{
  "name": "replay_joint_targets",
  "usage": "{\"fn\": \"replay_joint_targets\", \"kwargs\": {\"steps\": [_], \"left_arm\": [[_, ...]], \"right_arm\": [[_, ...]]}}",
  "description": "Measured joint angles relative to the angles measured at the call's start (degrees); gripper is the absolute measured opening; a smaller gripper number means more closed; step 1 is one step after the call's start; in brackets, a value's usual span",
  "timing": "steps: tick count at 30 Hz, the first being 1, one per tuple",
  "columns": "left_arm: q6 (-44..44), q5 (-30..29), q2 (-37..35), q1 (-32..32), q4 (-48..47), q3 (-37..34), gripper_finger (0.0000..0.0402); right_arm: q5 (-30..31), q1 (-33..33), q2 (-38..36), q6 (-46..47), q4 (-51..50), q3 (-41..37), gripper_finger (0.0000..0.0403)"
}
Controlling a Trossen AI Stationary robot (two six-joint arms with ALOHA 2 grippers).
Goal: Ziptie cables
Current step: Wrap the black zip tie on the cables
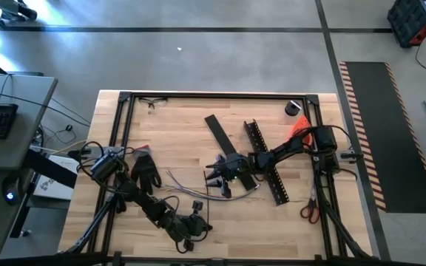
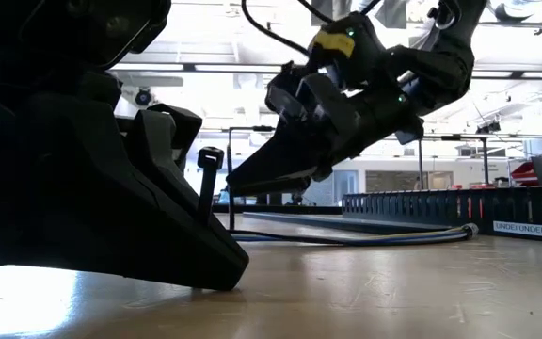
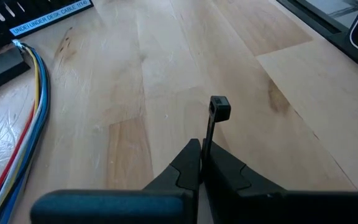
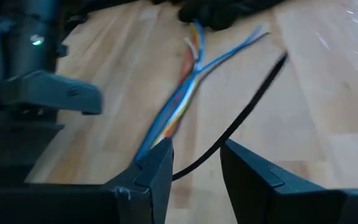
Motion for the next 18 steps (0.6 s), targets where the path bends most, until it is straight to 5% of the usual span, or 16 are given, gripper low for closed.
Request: {"fn": "replay_joint_targets", "kwargs": {"steps": [6,12,18], "left_arm": [[0.0,0.0,0.0,0.0,0.4,0.0,0.0000],[0.0,-0.4,0.0,0.0,0.9,0.0,0.0000],[-0.3,-0.4,0.0,0.0,2.3,0.0,0.0000]], "right_arm": [[6.6,2.6,0.0,-3.6,0.0,0.0,0.0099],[11.0,4.8,0.1,-6.0,0.7,0.0,0.0014],[15.4,6.7,0.1,-7.3,0.7,0.0,0.0001]]}}
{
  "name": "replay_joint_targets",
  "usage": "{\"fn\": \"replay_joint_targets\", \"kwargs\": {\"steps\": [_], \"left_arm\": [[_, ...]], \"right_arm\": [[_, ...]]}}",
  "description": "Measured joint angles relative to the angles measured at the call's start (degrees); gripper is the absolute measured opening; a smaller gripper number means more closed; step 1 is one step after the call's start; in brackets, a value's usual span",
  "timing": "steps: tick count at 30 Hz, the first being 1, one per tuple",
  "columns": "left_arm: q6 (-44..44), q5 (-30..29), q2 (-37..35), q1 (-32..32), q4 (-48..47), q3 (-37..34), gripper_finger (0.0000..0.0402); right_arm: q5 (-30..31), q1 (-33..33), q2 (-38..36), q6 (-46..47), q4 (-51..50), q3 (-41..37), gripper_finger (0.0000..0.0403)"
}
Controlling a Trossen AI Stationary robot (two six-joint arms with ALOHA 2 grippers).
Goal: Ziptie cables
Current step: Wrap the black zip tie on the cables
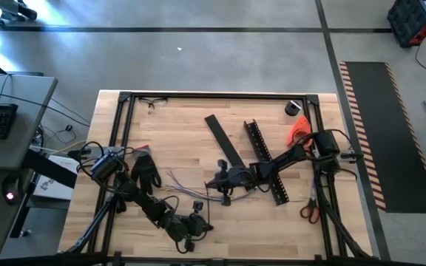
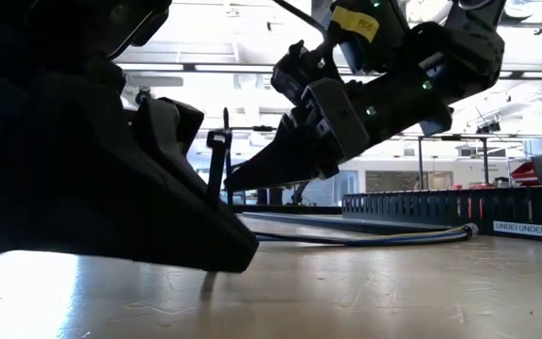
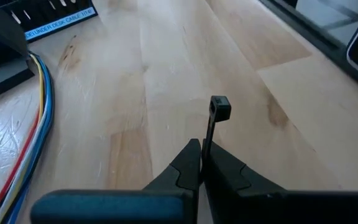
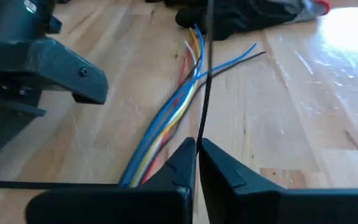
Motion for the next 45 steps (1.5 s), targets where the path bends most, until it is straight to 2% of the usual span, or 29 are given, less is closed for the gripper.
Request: {"fn": "replay_joint_targets", "kwargs": {"steps": [4,13,20,24,29,35,42,45], "left_arm": [[-2.4,-0.1,0.0,0.0,1.6,0.0,0.0000],[-6.1,-1.0,-0.8,0.0,2.5,0.0,0.0000],[-7.4,-0.1,-4.1,0.9,2.5,-2.6,0.0000],[-9.7,0.1,-6.9,1.7,6.4,-6.8,0.0000],[-11.4,4.9,-7.7,4.0,12.7,-10.1,0.0000],[-12.7,7.1,-7.6,5.6,14.3,-10.4,0.0000],[-12.8,7.3,-7.6,5.8,15.4,-10.3,0.0000],[-13.6,7.0,-7.6,5.2,15.3,-10.3,0.0000]], "right_arm": [[5.7,2.2,0.0,-2.8,-0.1,0.0,0.0000],[22.6,9.1,0.0,-10.8,0.0,0.0,0.0000],[30.6,13.4,0.1,-15.0,0.2,0.0,0.0000],[34.1,15.3,0.1,-16.9,0.2,0.0,0.0000],[36.5,16.7,0.1,-20.1,0.2,0.0,0.0000],[39.3,18.1,0.8,-24.3,-4.3,3.5,0.0000],[44.4,18.8,5.3,-29.2,-8.0,8.1,0.0000],[48.8,19.2,6.8,-29.2,-7.5,8.8,0.0000]]}}
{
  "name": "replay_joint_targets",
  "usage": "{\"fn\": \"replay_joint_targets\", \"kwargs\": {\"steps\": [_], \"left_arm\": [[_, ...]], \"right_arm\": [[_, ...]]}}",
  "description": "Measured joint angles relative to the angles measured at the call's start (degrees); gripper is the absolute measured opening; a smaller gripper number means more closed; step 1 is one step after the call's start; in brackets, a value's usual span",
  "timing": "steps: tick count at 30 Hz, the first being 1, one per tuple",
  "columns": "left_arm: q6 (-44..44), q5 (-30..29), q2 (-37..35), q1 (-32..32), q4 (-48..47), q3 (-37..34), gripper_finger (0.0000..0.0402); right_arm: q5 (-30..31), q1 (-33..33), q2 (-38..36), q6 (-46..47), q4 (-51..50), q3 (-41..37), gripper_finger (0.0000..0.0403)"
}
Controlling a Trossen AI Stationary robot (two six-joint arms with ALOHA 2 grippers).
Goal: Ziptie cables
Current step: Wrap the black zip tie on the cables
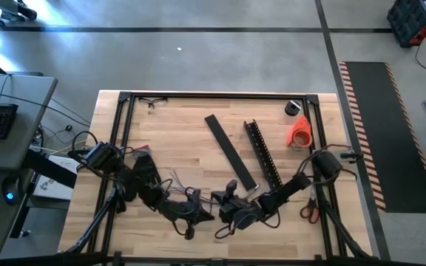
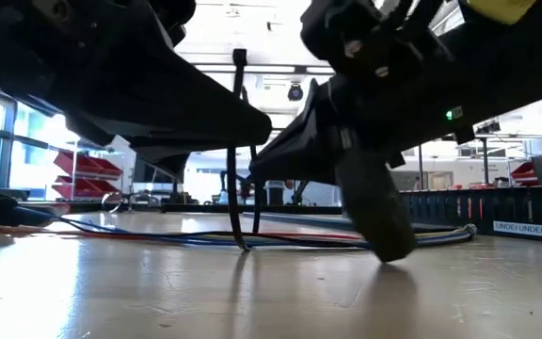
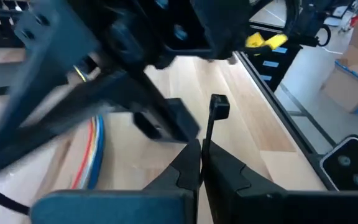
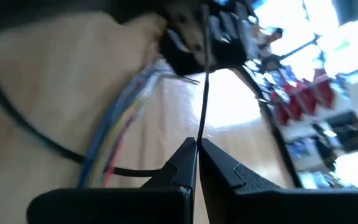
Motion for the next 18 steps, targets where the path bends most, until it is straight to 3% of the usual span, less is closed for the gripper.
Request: {"fn": "replay_joint_targets", "kwargs": {"steps": [18], "left_arm": [[-2.1,-1.9,0.0,-0.9,0.0,0.0,0.0000]], "right_arm": [[9.3,3.4,2.1,-11.2,-0.3,3.4,0.0000]]}}
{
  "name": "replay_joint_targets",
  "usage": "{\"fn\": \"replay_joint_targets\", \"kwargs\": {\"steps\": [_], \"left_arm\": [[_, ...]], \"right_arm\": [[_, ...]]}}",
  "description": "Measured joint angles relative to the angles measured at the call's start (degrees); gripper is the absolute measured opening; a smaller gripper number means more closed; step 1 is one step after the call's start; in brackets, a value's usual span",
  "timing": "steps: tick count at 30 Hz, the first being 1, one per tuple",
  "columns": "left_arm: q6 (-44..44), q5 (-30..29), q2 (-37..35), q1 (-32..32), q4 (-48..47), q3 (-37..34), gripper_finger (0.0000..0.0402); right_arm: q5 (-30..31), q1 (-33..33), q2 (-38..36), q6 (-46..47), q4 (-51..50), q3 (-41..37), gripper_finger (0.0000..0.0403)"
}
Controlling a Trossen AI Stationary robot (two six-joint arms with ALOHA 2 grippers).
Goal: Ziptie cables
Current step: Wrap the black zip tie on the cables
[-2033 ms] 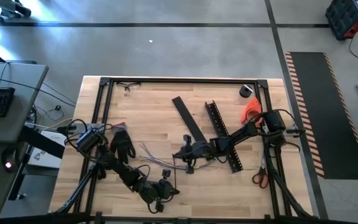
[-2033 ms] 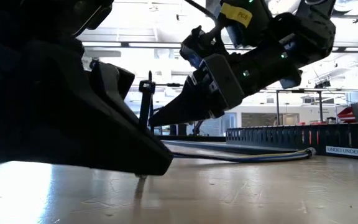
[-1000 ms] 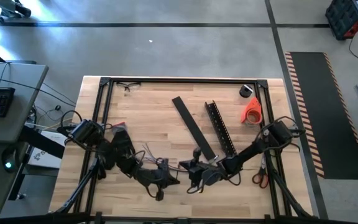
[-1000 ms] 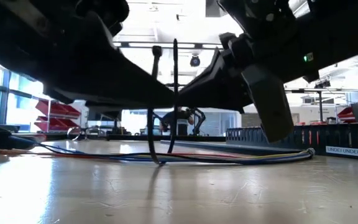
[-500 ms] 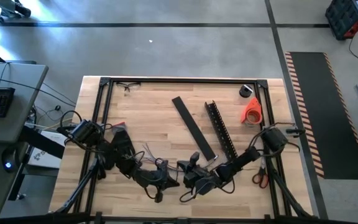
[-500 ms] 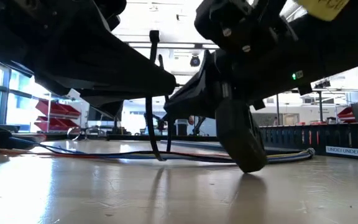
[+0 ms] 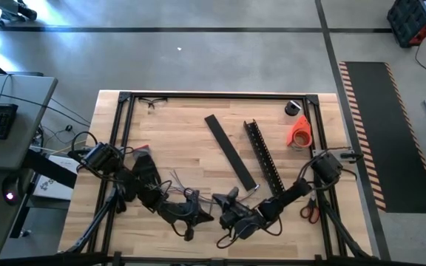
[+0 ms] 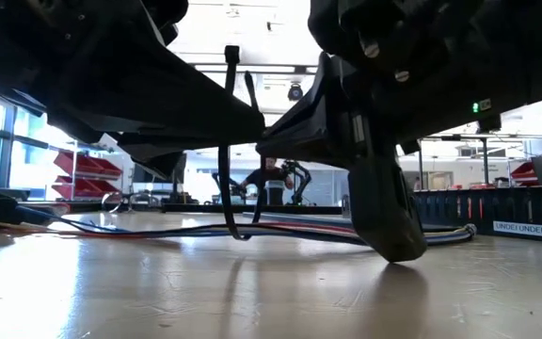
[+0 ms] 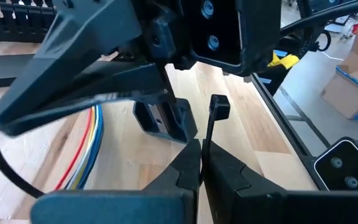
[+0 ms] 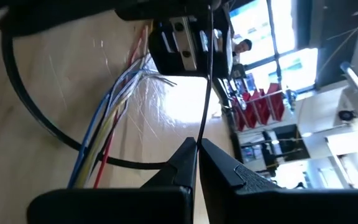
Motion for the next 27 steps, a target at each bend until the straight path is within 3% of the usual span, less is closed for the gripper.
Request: {"fn": "replay_joint_targets", "kwargs": {"steps": [27], "left_arm": [[-0.2,-0.5,0.0,0.1,0.0,0.0,0.0000]], "right_arm": [[-0.2,0.0,0.1,-4.0,-0.6,0.9,0.0000]]}}
